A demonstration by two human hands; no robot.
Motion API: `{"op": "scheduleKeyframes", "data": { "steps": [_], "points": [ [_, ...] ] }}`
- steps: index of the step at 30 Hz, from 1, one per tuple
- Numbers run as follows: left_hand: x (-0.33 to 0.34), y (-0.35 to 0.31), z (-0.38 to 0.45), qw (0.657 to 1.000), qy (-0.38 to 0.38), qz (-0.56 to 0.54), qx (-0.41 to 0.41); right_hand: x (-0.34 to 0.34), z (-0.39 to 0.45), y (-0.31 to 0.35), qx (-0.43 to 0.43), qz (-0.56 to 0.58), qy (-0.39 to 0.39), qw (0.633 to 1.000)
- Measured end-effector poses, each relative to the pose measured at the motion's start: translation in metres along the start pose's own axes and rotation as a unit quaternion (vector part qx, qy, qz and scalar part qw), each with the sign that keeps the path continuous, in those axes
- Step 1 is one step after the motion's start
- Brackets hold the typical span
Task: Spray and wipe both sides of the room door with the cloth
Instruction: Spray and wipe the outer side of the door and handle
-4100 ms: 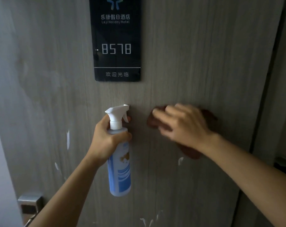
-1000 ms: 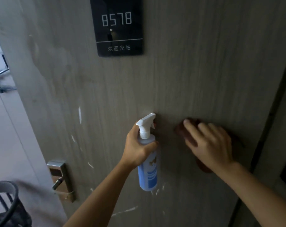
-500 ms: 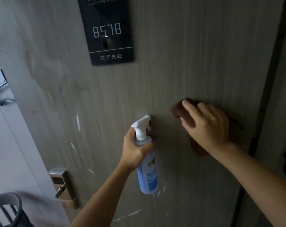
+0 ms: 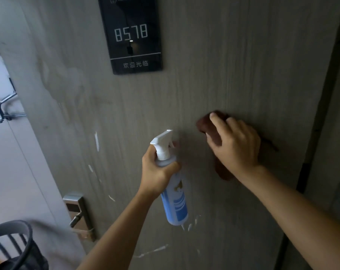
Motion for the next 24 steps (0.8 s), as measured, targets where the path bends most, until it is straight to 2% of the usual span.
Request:
{"op": "scheduleKeyframes", "data": {
  "steps": [1, 4, 6, 8, 11, 15, 20, 24],
  "points": [
    [-0.004, -0.003, 0.000, 1.000, -0.013, -0.002, 0.000, 0.005, -0.005, 0.013, -0.017, 0.009, 0.002, 1.000],
    [-0.023, -0.011, -0.003, 0.999, -0.052, -0.001, -0.004, 0.020, -0.060, 0.071, -0.188, 0.057, 0.078, 0.977],
    [-0.042, -0.014, -0.005, 0.997, -0.076, 0.011, -0.005, 0.027, -0.080, 0.084, -0.233, 0.069, 0.127, 0.962],
    [-0.065, -0.016, -0.006, 0.994, -0.106, 0.023, -0.010, 0.031, -0.074, 0.087, -0.229, 0.074, 0.131, 0.962],
    [-0.100, -0.013, -0.012, 0.985, -0.165, 0.037, -0.021, 0.034, -0.046, 0.105, -0.226, 0.077, 0.083, 0.968],
    [-0.132, -0.010, -0.020, 0.974, -0.213, 0.074, -0.028, 0.056, 0.004, 0.144, -0.171, 0.084, 0.081, 0.978],
    [-0.163, -0.008, -0.011, 0.967, -0.231, 0.100, -0.022, 0.077, 0.039, 0.192, -0.157, 0.077, 0.100, 0.980],
    [-0.188, 0.003, 0.009, 0.974, -0.202, 0.105, -0.005, 0.083, 0.044, 0.212, -0.147, 0.063, 0.087, 0.983]
  ]
}}
Point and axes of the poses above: each hand's wrist, its own z-axis towards the middle knuckle, its own x-axis out of the palm, y = z × x, the point moved 8 cm from there along z, towards the middle knuckle, and after that the axes turned 10 degrees about -y, right-handed, at the moved point
